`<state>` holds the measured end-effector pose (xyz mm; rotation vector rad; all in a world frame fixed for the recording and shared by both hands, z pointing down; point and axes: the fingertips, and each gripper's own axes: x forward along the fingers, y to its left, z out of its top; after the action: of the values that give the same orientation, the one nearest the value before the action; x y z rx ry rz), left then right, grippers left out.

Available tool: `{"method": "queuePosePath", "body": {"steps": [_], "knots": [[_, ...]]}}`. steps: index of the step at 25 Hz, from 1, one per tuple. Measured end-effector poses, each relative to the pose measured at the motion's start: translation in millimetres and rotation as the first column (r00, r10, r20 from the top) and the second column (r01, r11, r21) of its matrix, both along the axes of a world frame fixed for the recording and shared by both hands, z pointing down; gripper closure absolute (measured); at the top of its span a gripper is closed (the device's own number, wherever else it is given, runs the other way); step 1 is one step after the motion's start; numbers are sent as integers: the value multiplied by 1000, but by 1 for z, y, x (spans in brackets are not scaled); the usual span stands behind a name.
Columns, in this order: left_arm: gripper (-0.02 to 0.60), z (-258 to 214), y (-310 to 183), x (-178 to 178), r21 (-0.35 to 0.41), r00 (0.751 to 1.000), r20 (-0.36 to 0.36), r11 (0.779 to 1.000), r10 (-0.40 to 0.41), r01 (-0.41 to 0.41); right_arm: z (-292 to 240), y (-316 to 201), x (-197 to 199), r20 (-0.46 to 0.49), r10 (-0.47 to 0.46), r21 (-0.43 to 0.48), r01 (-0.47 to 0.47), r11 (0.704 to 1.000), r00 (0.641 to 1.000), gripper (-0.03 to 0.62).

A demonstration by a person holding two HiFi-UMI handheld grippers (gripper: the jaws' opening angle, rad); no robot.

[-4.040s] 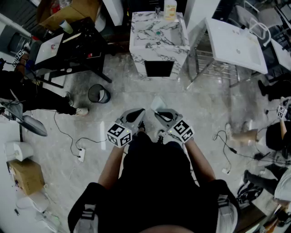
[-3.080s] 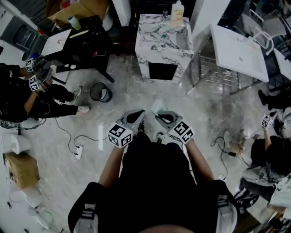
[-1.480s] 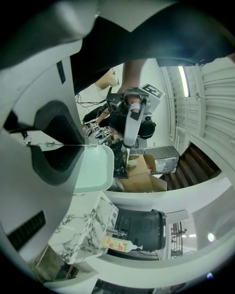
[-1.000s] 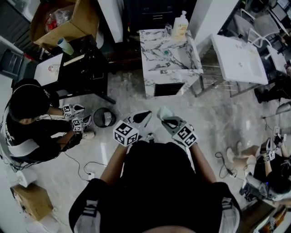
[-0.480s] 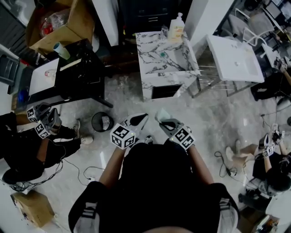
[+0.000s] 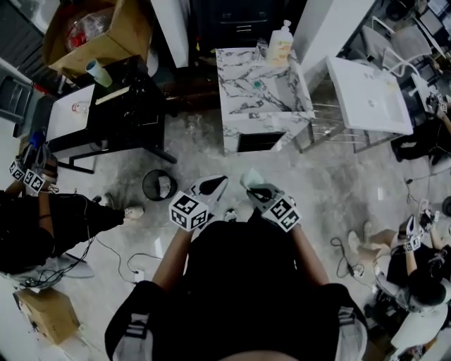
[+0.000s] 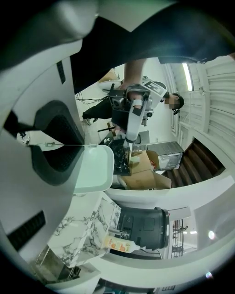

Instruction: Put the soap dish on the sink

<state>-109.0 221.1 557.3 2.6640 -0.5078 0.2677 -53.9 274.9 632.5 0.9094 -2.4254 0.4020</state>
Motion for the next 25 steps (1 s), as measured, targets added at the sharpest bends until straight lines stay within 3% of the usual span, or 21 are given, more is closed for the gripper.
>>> {"method": "queuePosePath", "body": {"steps": [15,25], "knots": [[583,-5,-49,18,4,998,23,998,-59,59,-10,-59,26,22,-12,-11,12,1000,1000,595],[583,-9,-80,44,11,994,32,995,-103,103,-2,-89,59,19,-68,1,68,998,997,595]]}}
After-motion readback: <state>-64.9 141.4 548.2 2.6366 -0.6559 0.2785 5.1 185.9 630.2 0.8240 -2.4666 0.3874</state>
